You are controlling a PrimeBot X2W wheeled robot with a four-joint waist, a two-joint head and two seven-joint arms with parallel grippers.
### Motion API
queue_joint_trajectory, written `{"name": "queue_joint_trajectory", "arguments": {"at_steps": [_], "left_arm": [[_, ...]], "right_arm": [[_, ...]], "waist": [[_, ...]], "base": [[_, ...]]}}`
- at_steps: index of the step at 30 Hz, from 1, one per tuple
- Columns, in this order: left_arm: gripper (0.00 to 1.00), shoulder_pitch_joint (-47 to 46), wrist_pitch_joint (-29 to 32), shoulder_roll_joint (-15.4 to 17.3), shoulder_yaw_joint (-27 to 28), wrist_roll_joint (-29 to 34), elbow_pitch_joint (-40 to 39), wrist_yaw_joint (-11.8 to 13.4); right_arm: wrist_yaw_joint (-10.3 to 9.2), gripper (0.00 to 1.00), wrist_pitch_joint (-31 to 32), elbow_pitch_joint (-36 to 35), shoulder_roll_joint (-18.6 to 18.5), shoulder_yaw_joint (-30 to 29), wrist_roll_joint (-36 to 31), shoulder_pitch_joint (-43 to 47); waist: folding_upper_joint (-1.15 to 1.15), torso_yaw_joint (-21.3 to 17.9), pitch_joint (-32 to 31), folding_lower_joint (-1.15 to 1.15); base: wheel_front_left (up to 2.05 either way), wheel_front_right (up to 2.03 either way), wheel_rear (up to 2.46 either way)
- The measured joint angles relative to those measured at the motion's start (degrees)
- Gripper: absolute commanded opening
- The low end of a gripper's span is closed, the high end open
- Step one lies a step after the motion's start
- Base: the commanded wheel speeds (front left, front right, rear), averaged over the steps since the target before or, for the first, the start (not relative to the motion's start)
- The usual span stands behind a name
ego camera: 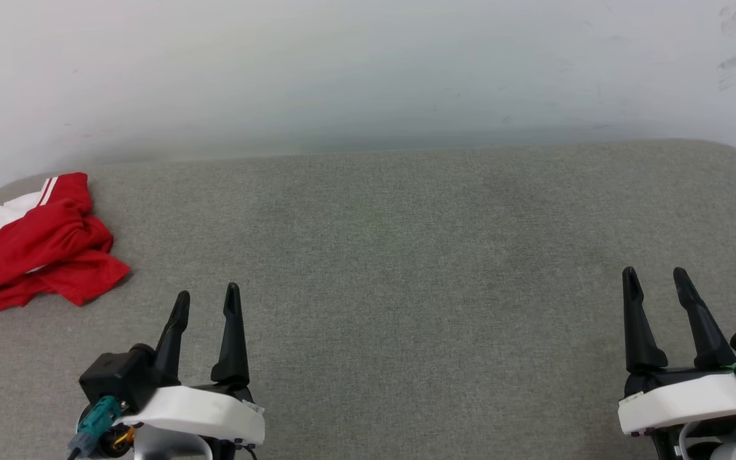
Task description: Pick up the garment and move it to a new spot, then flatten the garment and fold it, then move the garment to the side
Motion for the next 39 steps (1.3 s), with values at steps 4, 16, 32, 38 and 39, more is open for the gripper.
{"name": "queue_joint_trajectory", "arguments": {"at_steps": [4, 16, 32, 38, 39], "left_arm": [[1.0, -0.01, -0.64, 1.47, -2.87, 1.63, 0.3, 3.07], [1.0, -0.1, -2.19, 5.12, -8.88, 8.13, 2.89, 9.42], [1.0, 2.21, -4.2, -0.05, -2.08, 7.39, 1.11, 1.7], [1.0, 3.56, -4.88, -2.47, 2.04, 9.96, 3.56, -5.88], [1.0, 3.56, -4.98, -2.75, 2.53, 10.57, 3.94, -6.72]], "right_arm": [[0.0, 1.0, -0.54, 0.68, -0.01, -0.49, -3.33, 0.2], [0.08, 1.0, -2.35, -0.07, -0.01, 0.47, -11.46, 0.21], [0.09, 1.0, -4.25, 0.54, -0.03, 0.18, -6.52, 0.93], [0.09, 1.0, -4.98, 2.02, -0.03, 0.67, -6.52, 1.52], [0.09, 1.0, -5.01, 2.31, -0.03, 0.67, -6.82, 1.52]], "waist": [[0.0, 0.0, 0.04, 0.0], [0.0, -0.09, 0.34, 0.0], [0.0, -0.02, 0.31, 0.0], [0.0, -0.11, 0.23, 0.0], [0.0, -0.13, 0.26, 0.0]], "base": [[0.0, 0.0, 0.0], [0.0, 0.0, 0.0], [0.0, 0.0, 0.0], [0.0, 0.0, 0.0], [0.0, 0.0, 0.0]]}}
